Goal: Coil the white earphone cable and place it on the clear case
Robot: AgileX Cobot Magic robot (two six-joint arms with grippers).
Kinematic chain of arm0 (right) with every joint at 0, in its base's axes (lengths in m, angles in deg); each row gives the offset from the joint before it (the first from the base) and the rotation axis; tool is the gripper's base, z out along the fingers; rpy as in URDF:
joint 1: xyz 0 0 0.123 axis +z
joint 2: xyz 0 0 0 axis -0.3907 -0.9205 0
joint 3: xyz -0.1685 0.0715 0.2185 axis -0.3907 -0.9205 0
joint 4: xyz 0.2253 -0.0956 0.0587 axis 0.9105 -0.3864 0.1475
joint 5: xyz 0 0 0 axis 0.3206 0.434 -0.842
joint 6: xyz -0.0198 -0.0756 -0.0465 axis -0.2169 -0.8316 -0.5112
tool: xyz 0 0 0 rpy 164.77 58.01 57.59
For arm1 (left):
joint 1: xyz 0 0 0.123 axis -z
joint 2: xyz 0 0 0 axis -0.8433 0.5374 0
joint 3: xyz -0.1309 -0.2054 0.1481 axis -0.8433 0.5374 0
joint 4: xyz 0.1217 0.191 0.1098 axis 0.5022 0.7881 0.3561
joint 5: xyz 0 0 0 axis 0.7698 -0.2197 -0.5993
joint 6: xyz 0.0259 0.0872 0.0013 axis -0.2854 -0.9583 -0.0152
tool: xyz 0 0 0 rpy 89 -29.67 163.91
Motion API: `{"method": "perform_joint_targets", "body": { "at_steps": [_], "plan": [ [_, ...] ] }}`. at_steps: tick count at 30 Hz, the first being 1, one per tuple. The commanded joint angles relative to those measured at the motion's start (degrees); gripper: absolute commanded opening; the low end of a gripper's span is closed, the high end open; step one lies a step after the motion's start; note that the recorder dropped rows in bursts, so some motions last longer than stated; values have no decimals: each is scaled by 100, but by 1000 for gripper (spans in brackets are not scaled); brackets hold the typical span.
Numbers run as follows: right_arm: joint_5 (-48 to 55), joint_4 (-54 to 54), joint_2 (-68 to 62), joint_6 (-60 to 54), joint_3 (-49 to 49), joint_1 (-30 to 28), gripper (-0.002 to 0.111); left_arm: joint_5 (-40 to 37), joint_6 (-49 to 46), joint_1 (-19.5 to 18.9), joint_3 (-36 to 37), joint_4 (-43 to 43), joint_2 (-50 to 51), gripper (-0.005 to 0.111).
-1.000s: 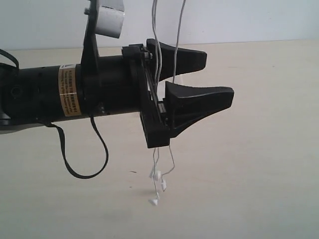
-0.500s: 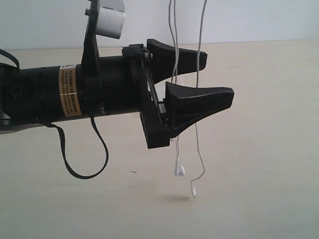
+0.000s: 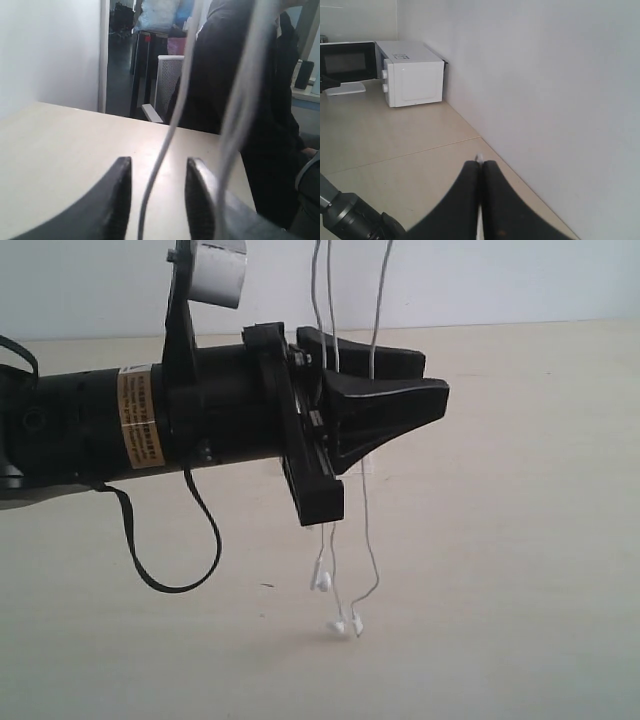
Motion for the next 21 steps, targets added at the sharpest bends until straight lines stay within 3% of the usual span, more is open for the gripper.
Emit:
{"method": "perform_joint_targets", "body": {
  "at_steps": [1, 3, 17, 21],
  "plan": [
    [13, 25, 16, -35, -3, 10, 0, -418, 345, 31, -25, 89, -3, 10],
    [24, 25, 16, -35, -3, 10, 0, -573, 396, 31, -25, 173, -3, 0],
    [24, -6, 16, -35, -3, 10, 0, -653, 879, 31, -25, 588, -94, 0],
    [35, -701, 16, 160, -3, 10, 0, -642, 1223, 31, -25, 1151, -241, 0]
  ]
}}
